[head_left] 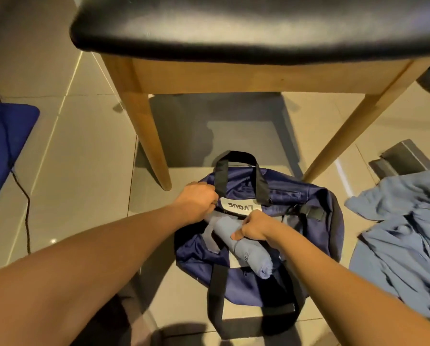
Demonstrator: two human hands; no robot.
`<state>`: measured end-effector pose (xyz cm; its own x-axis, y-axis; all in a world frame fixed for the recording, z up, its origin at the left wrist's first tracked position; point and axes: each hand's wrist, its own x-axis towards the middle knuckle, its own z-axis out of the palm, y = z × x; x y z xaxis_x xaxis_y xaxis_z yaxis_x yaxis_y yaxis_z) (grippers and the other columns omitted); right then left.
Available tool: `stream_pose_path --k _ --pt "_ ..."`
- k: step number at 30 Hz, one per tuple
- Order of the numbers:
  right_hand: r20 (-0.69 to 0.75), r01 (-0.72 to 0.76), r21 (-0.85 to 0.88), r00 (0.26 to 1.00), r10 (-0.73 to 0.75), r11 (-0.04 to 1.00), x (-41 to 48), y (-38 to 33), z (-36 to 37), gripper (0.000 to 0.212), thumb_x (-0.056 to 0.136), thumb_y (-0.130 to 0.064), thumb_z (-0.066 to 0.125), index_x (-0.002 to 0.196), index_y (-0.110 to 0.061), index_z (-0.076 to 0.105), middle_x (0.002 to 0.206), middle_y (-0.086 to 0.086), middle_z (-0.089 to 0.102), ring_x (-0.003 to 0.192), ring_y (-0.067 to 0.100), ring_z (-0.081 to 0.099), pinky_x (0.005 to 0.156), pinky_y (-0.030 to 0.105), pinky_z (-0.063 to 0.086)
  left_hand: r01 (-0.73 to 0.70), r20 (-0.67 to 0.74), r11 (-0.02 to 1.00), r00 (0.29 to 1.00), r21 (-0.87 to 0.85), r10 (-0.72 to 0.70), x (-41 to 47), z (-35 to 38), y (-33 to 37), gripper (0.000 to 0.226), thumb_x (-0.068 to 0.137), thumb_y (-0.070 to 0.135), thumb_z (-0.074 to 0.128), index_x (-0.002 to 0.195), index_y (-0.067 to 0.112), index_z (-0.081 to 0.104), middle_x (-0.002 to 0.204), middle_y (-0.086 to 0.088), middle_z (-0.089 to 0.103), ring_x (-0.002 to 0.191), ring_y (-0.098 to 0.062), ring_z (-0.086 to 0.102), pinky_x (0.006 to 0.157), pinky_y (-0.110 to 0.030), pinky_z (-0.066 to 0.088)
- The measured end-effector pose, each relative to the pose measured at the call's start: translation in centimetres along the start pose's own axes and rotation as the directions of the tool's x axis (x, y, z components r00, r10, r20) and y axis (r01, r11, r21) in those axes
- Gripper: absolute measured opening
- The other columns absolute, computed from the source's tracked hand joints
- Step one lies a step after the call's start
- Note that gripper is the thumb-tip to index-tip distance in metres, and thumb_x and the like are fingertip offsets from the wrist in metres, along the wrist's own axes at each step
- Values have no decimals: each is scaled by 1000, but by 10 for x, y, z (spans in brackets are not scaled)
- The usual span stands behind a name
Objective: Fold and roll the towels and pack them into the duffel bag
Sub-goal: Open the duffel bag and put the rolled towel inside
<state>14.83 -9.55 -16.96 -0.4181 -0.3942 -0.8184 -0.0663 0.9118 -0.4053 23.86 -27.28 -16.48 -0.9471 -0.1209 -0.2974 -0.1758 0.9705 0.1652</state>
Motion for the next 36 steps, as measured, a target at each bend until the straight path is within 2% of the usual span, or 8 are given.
stream_pose_path --k 2,4,6,9,15,22,27,36 --pt "2 -2 13 1000 2 1000 8 -10 8 67 77 -30 87 124 7 58 116 15 59 110 33 61 80 32 44 90 7 974 996 -208 -91 3 -5 -7 16 94 30 60 89 24 73 91 3 68 92 -23 63 74 -31 44" --pt "-106 27 69 994 -20 997 17 -19 20 41 81 -31 84 93 -3 57 91 11 56 84 27 57 71 31 40 128 26 925 992 -358 -127 7 -11 -17 13 90 28 68 79 24 74 78 8 66 85 -20 64 69 -28 41" --pt "-293 68 213 956 -3 975 23 -24 36 43 84 -32 81 73 -9 46 69 4 43 68 23 43 60 32 32 150 76 905 989 -397 -130 7 -17 -22 13 88 25 72 77 18 74 76 9 66 83 -17 63 68 -28 41" --pt "-465 183 415 885 35 891 27 -25 60 39 85 -31 78 76 -9 47 68 6 43 70 25 43 62 35 33 237 126 863 971 -447 -201 6 -14 -27 11 87 23 75 80 14 76 82 5 71 82 -16 64 69 -27 45" --pt "-158 122 322 985 -74 939 23 -10 57 44 76 -11 78 113 -22 56 103 4 65 97 28 64 81 38 54 283 123 784 958 -553 -259 7 -14 -22 25 84 16 77 61 18 68 65 10 65 71 -16 62 62 -24 45" --pt "-479 261 523 877 26 811 29 -22 78 44 83 -20 81 114 -7 54 101 5 59 92 23 56 75 30 43 319 213 717 948 -620 -237 12 -16 -19 17 82 13 77 71 1 76 67 -8 73 56 -5 60 70 -27 52" --pt "-379 274 358 916 -129 893 29 -15 90 37 84 -23 75 114 -14 57 99 6 66 91 26 64 74 34 49 380 203 699 923 -605 -327 19 -21 -23 11 82 19 81 72 15 80 63 5 72 70 -10 67 72 -27 54" --pt "-211 268 256 953 -217 929 31 0 99 25 85 -6 74 82 -20 52 65 -7 49 60 11 44 65 31 41 296 113 724 950 -623 -291 13 -19 -22 4 84 16 80 81 15 81 75 6 73 75 -7 65 67 -23 48"
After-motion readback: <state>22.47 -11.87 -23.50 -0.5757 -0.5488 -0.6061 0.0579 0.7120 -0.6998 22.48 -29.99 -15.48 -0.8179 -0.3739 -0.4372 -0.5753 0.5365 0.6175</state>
